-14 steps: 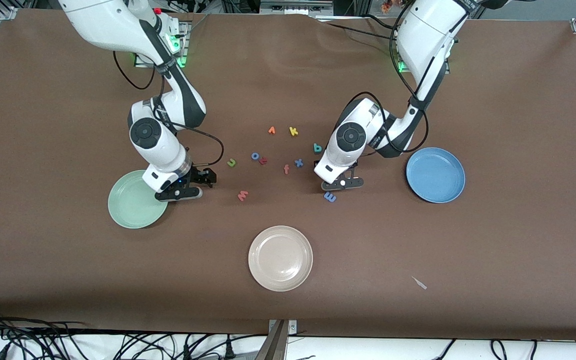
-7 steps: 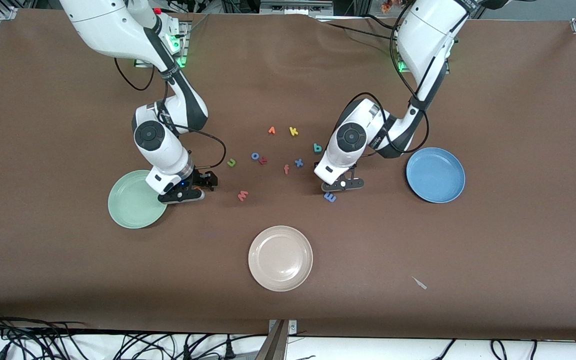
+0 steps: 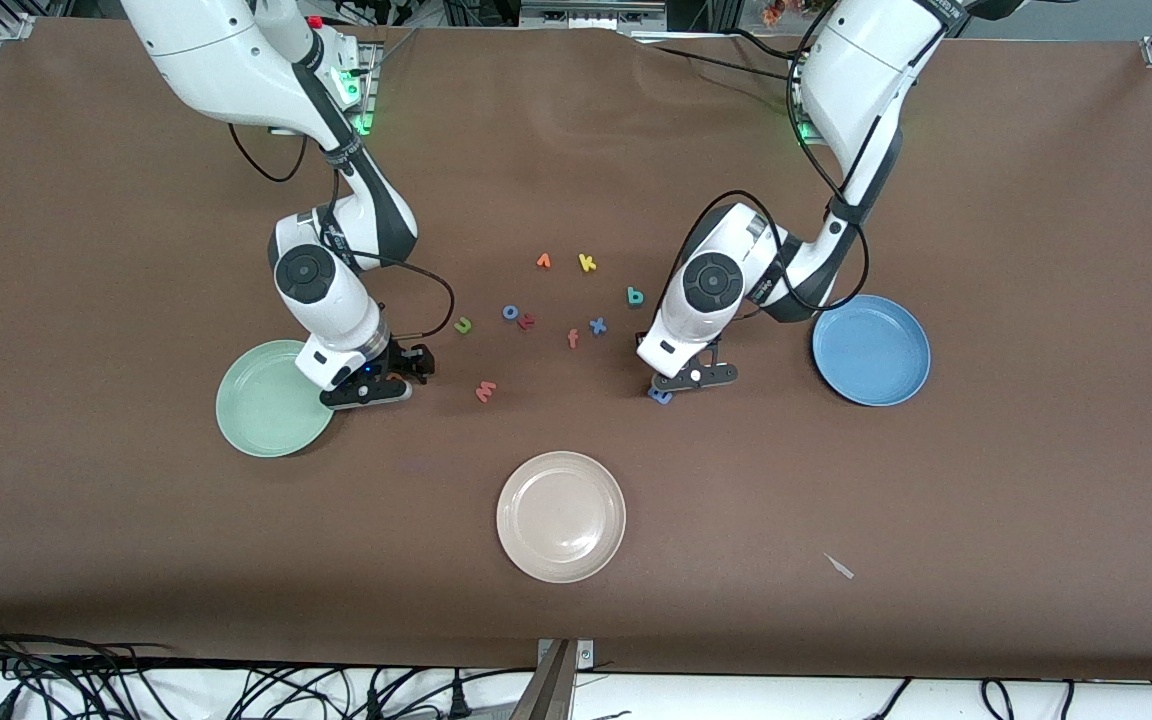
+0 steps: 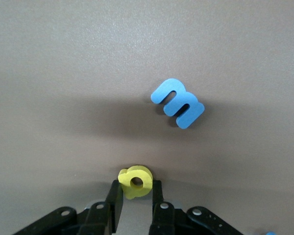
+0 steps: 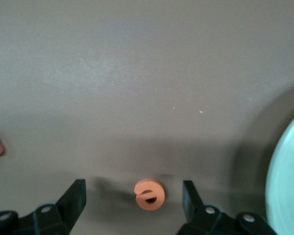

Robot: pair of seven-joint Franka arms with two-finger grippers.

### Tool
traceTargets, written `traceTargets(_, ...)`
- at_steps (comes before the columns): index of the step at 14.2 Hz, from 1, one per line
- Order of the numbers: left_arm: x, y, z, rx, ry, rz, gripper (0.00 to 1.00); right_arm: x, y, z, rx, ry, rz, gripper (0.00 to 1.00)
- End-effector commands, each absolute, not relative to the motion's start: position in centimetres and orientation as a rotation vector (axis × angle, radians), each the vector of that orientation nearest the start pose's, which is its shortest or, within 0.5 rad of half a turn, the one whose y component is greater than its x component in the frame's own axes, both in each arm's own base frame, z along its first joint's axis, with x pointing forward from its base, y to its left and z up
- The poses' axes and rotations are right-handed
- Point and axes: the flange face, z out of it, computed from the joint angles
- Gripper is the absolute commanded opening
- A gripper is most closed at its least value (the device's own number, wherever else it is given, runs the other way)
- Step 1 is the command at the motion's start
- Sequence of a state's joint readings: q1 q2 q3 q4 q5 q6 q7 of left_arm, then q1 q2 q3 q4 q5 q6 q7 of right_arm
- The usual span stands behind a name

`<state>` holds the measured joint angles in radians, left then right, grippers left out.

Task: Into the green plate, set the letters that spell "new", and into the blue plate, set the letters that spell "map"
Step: 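Grasp the yellow letter with the left gripper while the right gripper grasps the orange letter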

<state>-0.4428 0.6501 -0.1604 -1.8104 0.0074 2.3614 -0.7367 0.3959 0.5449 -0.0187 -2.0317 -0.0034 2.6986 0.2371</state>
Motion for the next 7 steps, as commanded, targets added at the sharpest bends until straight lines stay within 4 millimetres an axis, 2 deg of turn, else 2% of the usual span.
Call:
traceTargets(1,54.3,-34.9,19.1,-3.113,-0.237,0.206,0.15,56.3,22.1,17.3,-3.098,-0.254,-0.233,0.87)
traceTargets(5,57.7,-30.9,23.2,-3.067,-0.07,0.371,0.15,56.3,22.1,17.4,-3.098,-0.266,-0.234,0.76)
traceTargets(7,59.0,-27.0,25.1,-3.04,0.09,0.469,0.15,56.3,22.1,17.4,-3.098,-0.269,-0.232,0.68)
